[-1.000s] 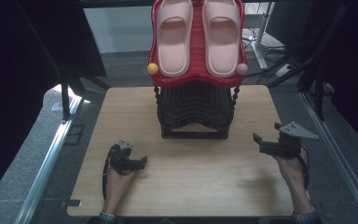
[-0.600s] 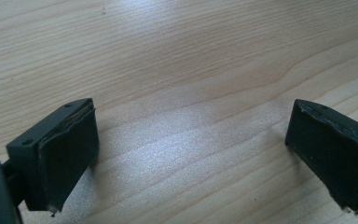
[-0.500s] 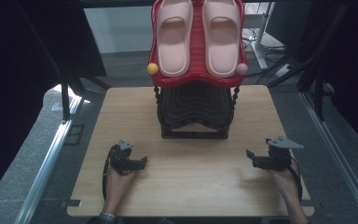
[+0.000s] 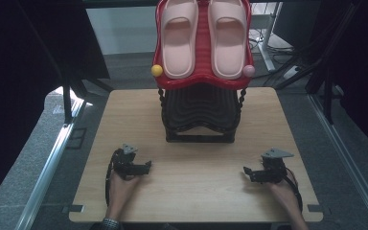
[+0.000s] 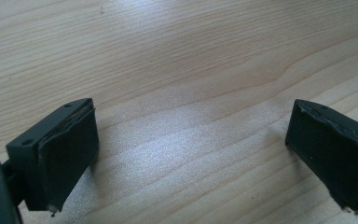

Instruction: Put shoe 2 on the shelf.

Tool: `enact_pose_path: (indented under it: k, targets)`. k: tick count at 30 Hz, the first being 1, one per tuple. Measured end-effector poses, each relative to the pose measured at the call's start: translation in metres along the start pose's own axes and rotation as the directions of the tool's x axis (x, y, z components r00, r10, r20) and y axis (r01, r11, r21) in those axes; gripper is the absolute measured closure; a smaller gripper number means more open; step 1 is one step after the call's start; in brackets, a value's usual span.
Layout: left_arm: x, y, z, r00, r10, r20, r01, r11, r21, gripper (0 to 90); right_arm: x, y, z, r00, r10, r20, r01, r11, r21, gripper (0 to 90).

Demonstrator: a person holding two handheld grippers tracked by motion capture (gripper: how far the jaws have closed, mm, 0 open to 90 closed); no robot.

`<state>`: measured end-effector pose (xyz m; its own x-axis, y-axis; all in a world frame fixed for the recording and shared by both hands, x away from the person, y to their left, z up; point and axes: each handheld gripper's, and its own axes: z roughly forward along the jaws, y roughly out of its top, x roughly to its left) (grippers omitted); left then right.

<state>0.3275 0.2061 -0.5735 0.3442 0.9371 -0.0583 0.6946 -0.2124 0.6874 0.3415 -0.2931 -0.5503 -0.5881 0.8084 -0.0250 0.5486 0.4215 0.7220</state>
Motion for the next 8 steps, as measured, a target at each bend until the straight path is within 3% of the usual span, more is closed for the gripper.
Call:
enact_pose_path:
  k: [3,8]
  targets:
    - [0.0001,0.0,0.0,1.0,-0.001,0.001,0.001,1.0,0.001,2.3,0.0031,0.0003,0.0012,0.9997,-0.021,0.013,0.02,1.0,0.017,5.7]
    - [0.0002,0.0001,0.0002,1.0,-0.001,0.001,0.001,1.0,0.002,2.0,0.003,0.0002,0.0013,0.9998,-0.016,0.013,0.016,1.0,0.017,5.7]
